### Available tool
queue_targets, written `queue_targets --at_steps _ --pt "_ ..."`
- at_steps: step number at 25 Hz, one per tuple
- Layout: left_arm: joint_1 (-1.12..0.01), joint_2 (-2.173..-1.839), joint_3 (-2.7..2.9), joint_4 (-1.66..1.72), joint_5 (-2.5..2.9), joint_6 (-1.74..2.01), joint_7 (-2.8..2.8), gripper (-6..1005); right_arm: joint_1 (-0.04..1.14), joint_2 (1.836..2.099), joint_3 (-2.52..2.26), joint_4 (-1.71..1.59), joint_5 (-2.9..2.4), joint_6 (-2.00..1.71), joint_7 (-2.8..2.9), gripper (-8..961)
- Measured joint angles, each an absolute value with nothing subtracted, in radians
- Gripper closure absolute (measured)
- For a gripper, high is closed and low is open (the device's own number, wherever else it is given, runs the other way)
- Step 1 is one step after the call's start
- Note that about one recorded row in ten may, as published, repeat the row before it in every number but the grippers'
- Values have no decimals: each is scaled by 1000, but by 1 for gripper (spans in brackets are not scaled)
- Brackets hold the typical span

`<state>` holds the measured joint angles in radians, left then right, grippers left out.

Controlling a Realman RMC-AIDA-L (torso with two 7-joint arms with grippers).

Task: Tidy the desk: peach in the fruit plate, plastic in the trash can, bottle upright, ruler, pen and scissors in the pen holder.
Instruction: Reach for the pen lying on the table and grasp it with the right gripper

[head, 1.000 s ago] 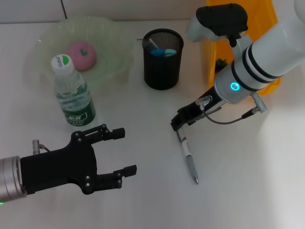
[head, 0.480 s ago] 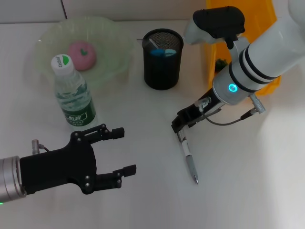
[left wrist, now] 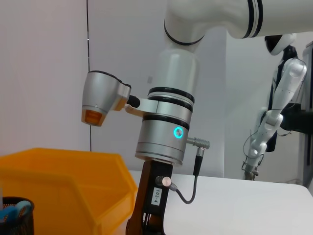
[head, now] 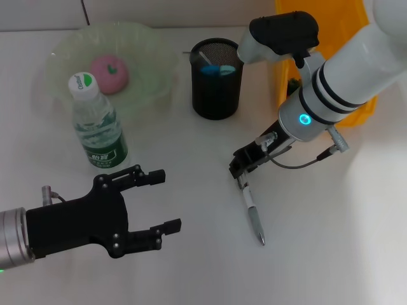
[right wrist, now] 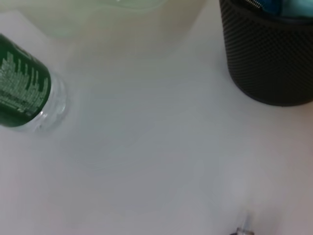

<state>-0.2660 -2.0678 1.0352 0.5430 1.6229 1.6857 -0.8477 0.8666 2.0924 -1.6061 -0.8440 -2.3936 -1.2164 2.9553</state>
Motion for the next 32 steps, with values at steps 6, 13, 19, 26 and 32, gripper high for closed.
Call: queue_targets --at_steps 6,13,19,26,32 --pt "-263 -2068 1032 543 1623 1680 -846 196 867 2092 -1608 -838 -2393 -1213 2955 655" --pt "-262 -2068 1032 543 1623 1682 -846 197 870 2092 -1610 -837 -2389 -1213 2954 684" --pt "-262 -2068 1032 543 1623 1684 -845 197 878 2092 -1612 -824 -2382 -1210 2954 698" --pt "-261 -2068 1034 543 1623 1684 -845 197 890 2092 -1632 -805 -2382 -1198 2954 715" --pt "-260 -2068 1032 543 1623 1683 -845 197 899 2093 -1657 -799 -2380 -1194 2954 755"
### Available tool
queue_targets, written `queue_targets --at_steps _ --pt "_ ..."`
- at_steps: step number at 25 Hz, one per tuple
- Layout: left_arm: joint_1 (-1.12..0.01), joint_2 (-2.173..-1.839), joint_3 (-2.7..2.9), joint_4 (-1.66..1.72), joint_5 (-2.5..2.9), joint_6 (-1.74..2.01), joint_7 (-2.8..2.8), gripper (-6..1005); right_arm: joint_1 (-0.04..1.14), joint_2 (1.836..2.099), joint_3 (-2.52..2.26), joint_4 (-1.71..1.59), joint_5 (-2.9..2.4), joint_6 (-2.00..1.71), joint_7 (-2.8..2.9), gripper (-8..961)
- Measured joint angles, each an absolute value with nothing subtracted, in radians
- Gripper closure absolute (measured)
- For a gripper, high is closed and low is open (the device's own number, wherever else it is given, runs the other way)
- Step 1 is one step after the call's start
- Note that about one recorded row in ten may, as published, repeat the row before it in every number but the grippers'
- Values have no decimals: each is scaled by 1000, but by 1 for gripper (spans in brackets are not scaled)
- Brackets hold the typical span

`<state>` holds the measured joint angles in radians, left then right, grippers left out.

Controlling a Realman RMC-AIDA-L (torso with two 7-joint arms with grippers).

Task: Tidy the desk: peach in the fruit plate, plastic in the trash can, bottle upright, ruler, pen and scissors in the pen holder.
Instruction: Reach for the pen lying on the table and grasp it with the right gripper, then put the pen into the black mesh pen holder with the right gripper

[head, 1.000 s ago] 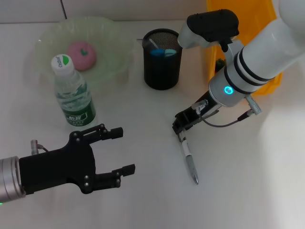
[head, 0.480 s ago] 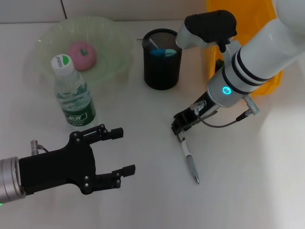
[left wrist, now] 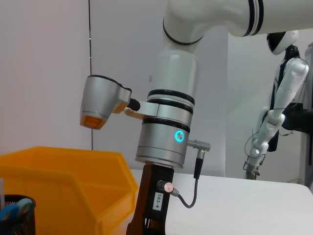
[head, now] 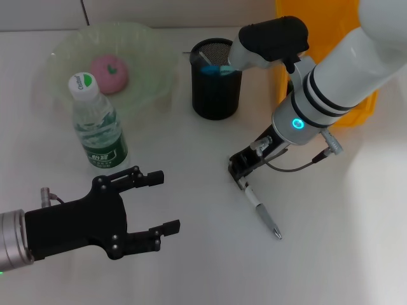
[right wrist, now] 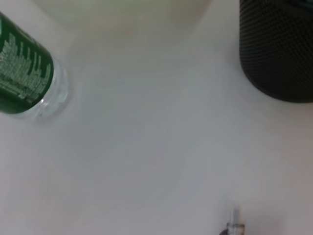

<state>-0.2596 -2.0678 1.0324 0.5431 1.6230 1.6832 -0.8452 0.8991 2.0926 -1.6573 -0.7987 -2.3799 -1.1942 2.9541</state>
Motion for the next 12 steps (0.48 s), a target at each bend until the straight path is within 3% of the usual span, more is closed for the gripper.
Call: queue_targets --at_steps 6,12 --pt "-259 -2068 1032 543 1623 1685 -845 197 874 2093 -1661 -861 -2380 -1207 2954 838" --pt "-259 -2068 1032 543 1623 1686 -845 197 834 2092 -1660 -947 -2383 -1224 2954 838"
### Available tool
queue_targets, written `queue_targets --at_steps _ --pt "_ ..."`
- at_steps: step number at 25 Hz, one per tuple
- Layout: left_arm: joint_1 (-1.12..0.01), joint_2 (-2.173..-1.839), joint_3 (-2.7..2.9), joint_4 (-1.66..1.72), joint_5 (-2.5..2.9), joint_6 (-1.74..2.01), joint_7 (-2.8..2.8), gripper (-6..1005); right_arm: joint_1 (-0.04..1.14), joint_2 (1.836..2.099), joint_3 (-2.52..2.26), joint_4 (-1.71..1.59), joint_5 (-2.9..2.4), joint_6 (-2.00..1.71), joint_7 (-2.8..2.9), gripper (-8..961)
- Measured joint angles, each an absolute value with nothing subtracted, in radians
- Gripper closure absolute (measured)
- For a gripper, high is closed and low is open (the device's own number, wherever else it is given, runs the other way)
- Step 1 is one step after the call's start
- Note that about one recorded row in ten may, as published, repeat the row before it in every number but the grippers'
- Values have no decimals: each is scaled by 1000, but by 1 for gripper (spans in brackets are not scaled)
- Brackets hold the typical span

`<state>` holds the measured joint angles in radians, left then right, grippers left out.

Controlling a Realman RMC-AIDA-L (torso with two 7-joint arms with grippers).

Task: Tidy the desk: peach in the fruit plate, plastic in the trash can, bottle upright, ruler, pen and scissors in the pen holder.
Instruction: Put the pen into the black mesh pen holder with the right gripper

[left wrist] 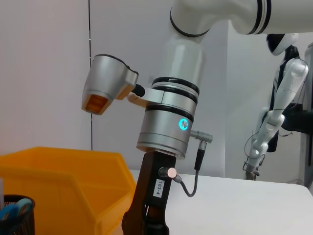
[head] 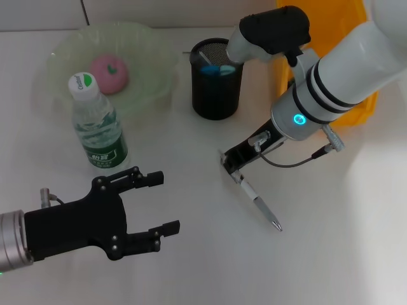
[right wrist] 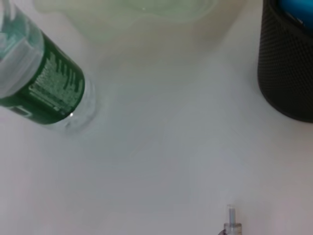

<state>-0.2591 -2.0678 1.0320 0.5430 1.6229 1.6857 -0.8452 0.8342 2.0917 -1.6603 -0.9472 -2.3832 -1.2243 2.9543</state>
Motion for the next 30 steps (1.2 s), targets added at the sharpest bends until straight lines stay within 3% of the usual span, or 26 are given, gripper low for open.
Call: queue_targets --at_steps 4,9,14,21,30 --pt "-257 -2067 1031 543 1621 1686 -845 197 759 2083 -1632 -1107 -2394 -1253 2953 839" --pt "-254 -2067 1031 543 1620 1686 -845 197 489 2091 -1417 -1587 -2268 -1220 2765 839" --pt "-250 -2069 1031 543 1616 1685 -845 197 348 2092 -1326 -1612 -1865 -1002 2372 841" --pt "-251 -2071 1034 542 1616 1684 -844 197 347 2089 -1337 -1253 -1218 -897 1592 829" --pt "-258 -2072 1038 535 1614 1687 -844 197 560 2085 -1327 -650 -850 -1076 916 813"
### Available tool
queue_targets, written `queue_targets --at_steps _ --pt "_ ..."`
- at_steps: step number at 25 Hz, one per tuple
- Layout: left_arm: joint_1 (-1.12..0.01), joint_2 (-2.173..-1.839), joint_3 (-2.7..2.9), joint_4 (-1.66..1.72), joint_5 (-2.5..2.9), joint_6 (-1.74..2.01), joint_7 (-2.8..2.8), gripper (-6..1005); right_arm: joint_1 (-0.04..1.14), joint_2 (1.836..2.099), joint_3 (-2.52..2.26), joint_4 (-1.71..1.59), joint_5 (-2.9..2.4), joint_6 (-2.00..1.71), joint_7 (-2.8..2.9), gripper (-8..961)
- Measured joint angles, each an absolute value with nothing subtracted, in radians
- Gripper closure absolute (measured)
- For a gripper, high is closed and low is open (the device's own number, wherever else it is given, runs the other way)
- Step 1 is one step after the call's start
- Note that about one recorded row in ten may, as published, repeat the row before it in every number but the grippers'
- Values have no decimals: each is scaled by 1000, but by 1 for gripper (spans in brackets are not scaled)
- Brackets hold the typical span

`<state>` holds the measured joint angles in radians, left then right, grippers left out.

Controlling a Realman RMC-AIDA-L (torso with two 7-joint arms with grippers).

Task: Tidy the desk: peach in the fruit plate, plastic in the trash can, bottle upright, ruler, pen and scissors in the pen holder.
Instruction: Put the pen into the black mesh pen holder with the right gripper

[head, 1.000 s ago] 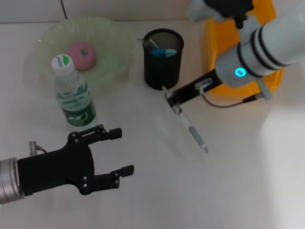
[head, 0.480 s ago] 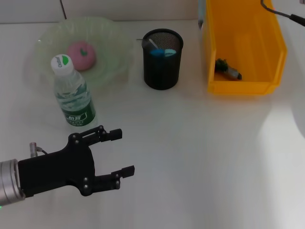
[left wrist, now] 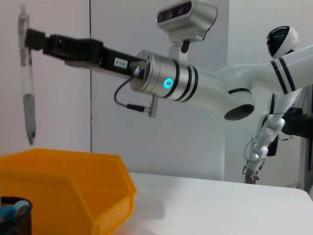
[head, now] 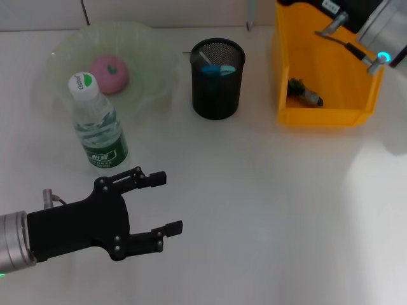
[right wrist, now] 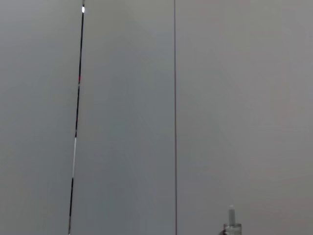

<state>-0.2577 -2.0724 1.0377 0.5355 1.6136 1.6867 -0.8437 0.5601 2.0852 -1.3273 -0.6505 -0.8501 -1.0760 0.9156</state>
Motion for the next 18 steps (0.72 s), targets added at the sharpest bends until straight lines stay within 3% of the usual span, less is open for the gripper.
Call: queue_targets --at_steps 4,9,18 --pt "-263 -2072 1038 535 1614 1687 -844 197 681 2088 -1326 -452 -847 -1033 849 806" --pt "-265 -2072 1040 535 1614 1687 -843 197 738 2091 -1332 -382 -846 -977 839 797" --pt "-265 -2071 1039 535 1614 1687 -841 197 716 2092 -1338 -382 -847 -970 845 781"
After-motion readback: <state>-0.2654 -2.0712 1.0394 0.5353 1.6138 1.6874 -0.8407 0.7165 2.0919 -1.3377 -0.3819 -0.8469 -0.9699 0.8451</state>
